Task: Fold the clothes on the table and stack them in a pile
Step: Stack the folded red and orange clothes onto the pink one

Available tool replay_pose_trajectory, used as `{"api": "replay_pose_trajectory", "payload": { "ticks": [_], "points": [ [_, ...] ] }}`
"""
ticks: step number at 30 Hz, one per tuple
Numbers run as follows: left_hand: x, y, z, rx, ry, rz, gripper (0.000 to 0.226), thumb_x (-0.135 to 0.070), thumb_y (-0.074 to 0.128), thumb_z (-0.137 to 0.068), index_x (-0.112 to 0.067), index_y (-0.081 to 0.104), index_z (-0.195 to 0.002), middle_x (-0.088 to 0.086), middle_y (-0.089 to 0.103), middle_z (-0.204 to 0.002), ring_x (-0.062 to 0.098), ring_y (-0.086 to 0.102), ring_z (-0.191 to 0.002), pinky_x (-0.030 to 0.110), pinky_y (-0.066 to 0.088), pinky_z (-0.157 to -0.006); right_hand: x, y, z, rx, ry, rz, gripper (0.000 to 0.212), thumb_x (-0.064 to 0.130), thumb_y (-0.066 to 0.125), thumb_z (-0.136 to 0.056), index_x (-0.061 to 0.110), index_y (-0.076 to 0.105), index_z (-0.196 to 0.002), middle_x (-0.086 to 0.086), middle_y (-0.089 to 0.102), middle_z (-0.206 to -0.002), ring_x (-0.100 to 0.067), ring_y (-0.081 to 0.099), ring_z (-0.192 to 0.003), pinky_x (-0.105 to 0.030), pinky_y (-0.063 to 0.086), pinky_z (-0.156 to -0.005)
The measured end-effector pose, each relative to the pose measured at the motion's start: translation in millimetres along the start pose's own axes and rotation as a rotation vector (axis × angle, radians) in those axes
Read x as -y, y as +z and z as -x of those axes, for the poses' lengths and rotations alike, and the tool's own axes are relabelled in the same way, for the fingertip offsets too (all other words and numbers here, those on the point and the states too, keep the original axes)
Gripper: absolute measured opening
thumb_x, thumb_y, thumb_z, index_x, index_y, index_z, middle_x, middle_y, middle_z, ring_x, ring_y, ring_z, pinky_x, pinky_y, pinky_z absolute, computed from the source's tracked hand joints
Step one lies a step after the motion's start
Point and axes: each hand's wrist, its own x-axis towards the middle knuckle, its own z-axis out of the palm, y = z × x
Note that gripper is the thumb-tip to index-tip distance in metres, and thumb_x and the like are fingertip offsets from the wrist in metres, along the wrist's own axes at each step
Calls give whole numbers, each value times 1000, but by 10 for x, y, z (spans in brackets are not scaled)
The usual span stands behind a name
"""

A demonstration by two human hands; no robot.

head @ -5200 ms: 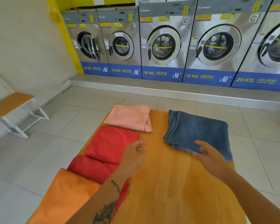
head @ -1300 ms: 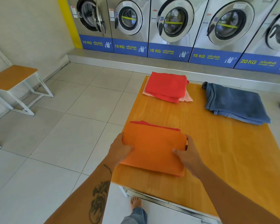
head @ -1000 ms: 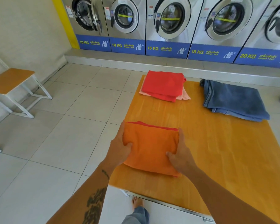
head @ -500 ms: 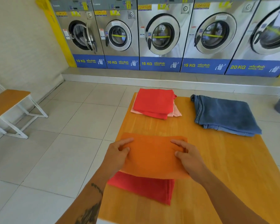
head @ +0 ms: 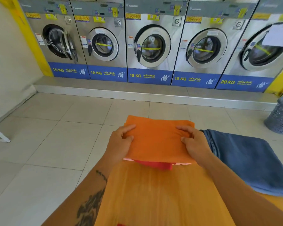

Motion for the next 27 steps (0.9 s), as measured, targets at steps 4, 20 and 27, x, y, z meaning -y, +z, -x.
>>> {"api": "replay_pose_trajectory", "payload": {
  "ticks": [4, 20, 27],
  "points": [
    [224, 100, -555, -3, -67, -34, 48, -7, 53, -94, -35, 59, -133, -4, 45, -146, 20, 48, -128, 41, 44, -107, -81, 217, -528, 81, 41, 165, 43, 10, 49, -96, 30, 53, -134, 0, 54, -124, -13, 56, -82, -34, 53, -71],
    [1080, -206, 239, 50, -192, -147, 35, -27, 55, -97, -41, 56, -129, -11, 49, -134, 10, 59, -108, 24, 52, -78, -603, 157, 130, 158, 70, 206, 60, 25, 53, -98, 38, 29, -151, 4, 41, -144, -9, 52, -101, -28, 48, -79],
    [1151, -474, 1771, 391, -366, -324, 53, -43, 66, -85, -41, 51, -135, -16, 46, -138, 12, 49, -127, 37, 43, -106, -841, -174, 1206, 494, 361, 178, 39, 24, 59, -95, 32, 51, -133, -25, 58, -123, -34, 63, -101, -49, 54, -88]
  ]
}}
